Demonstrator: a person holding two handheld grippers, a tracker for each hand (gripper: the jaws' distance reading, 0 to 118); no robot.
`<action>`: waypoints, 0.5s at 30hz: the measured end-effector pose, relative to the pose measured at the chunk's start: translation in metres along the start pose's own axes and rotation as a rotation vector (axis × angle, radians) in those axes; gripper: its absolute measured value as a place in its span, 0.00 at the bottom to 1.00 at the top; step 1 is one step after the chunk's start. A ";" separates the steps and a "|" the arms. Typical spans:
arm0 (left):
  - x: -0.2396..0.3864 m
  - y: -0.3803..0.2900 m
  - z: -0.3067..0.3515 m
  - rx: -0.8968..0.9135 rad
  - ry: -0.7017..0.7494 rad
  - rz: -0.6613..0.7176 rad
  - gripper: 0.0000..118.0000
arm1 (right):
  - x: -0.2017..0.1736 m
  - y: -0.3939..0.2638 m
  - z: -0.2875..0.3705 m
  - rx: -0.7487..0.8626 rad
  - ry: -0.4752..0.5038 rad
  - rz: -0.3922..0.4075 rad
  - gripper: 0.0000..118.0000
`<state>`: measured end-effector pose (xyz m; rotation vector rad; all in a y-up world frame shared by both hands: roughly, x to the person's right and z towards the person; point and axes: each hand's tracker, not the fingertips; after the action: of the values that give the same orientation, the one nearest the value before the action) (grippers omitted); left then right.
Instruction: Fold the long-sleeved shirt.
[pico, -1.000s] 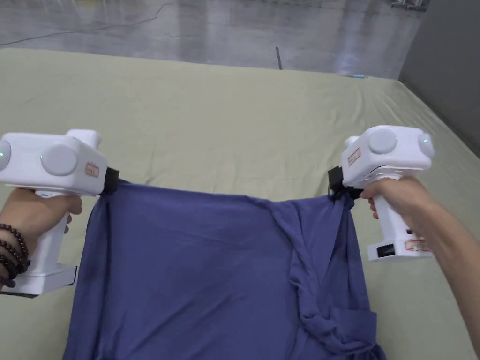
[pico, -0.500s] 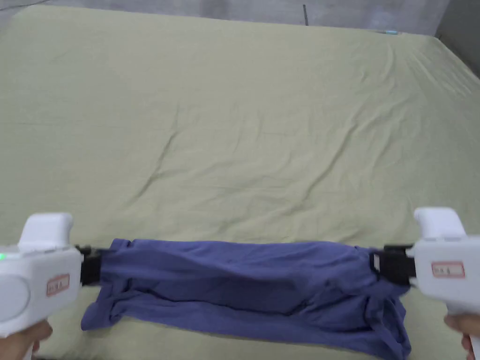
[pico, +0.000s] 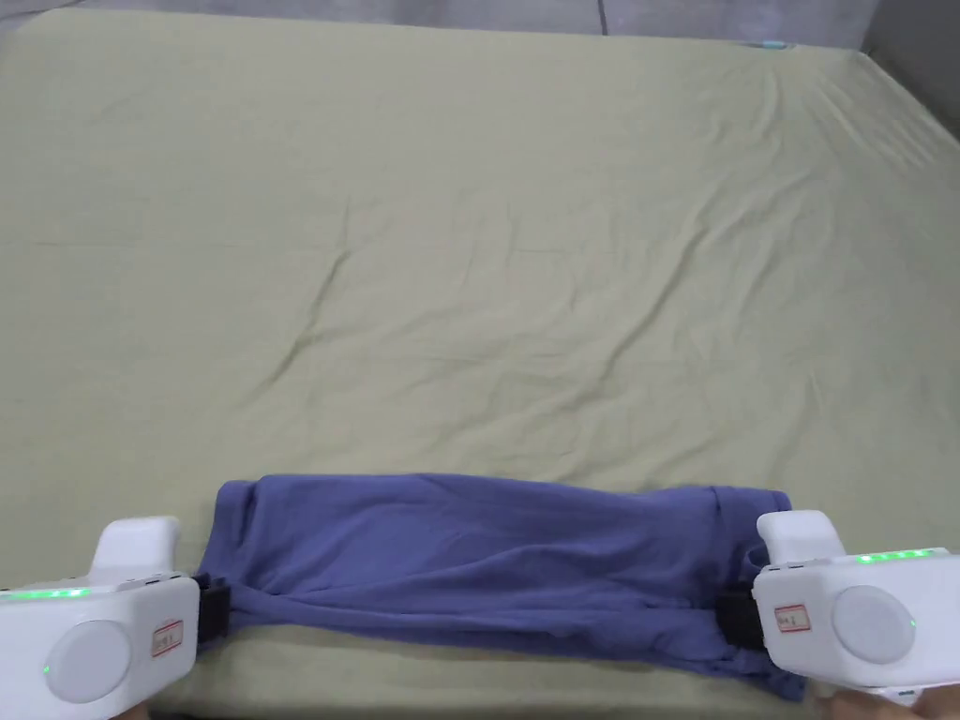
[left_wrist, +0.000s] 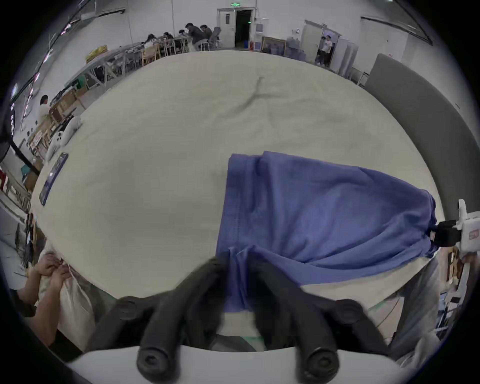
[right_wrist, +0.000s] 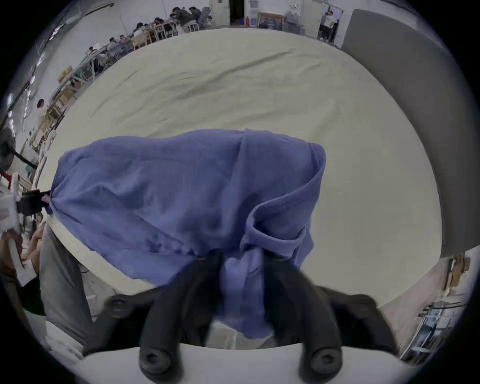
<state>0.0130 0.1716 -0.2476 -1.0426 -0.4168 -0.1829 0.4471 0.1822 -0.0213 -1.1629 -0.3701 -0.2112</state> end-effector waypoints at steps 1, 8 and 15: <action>-0.002 0.000 0.006 0.017 0.004 0.003 0.79 | 0.002 -0.001 0.005 0.015 -0.041 0.009 0.76; 0.011 0.025 0.101 0.173 -0.051 -0.011 0.99 | 0.002 0.019 0.096 0.243 0.043 -0.105 0.94; 0.034 0.048 0.069 0.258 0.032 -0.072 0.00 | -0.052 0.055 0.076 0.319 -0.026 -0.055 0.03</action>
<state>0.0434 0.2569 -0.2413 -0.7712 -0.4369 -0.2044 0.4055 0.2725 -0.0625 -0.8426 -0.4416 -0.1781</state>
